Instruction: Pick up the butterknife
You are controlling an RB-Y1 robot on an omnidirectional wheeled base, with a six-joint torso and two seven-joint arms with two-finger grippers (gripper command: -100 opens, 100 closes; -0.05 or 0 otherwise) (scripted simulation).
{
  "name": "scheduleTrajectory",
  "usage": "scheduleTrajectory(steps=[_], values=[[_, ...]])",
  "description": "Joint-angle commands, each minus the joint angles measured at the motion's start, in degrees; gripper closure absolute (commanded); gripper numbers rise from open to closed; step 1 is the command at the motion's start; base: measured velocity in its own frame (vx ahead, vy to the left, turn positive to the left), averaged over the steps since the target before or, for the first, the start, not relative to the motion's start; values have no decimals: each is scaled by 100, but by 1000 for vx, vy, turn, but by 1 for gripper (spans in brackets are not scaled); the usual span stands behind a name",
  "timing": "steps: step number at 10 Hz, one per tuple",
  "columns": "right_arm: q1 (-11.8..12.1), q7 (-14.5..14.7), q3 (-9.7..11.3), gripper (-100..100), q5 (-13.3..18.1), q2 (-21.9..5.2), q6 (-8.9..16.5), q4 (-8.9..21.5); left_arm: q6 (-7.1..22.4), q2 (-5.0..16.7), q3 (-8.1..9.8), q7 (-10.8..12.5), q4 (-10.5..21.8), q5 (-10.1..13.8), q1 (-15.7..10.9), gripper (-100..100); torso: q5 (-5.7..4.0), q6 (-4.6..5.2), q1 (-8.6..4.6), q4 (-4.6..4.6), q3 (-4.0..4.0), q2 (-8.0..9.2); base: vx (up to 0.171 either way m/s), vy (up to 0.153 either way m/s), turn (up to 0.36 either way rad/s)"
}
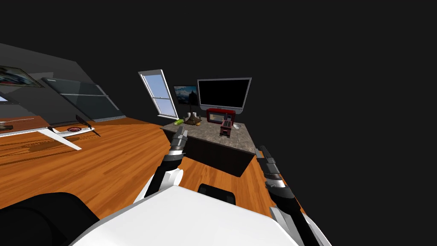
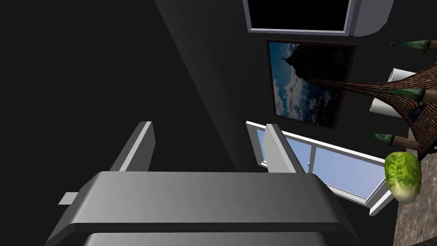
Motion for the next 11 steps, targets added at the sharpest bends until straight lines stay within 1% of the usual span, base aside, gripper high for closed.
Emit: scheduleTrajectory(steps=[1,2,3,4,5,6,8,9,10,11], values=[[28,-11,68,-100,75,-286,33,239,0,0,0,0,0,0,0,0,0,0,0,0,0,0,-127,-3,73],[28,-11,68,-100,75,-340,33,239,0,0,0,0,0,0,0,0,1,-2,4,0,0,2,-98,6,54],[65,-33,106,-100,123,-569,120,392,0,0,0,0,0,0,0,0,2,0,9,-1,-3,-6,-113,9,114],[65,-33,106,-100,123,-621,120,392,0,0,0,0,0,0,0,0,2,-3,9,-2,-3,-5,-91,-1,55],[106,-59,139,-100,165,-843,212,555,0,0,0,0,0,0,0,0,2,0,7,-2,-6,-11,-100,16,127],[106,-59,139,-100,165,-912,212,555,0,0,0,0,0,0,0,0,3,-2,11,-3,-6,-9,-85,13,51],[202,-124,192,-100,224,-1370,409,902,0,0,0,0,0,0,0,0,3,-2,11,-3,-8,-13,-111,20,171],[202,-124,192,-100,224,-1520,409,910,0,0,-1,0,0,0,-1,0,3,-2,12,-1,-2,-3,-117,14,57],[259,-163,215,-100,240,-1719,512,1098,0,0,0,0,0,0,0,0,3,1,10,0,-2,-4,-126,18,121],[259,-163,215,-100,240,-1835,512,1098,0,0,0,0,0,0,0,0,2,-1,9,0,-1,-1,-101,10,84]])
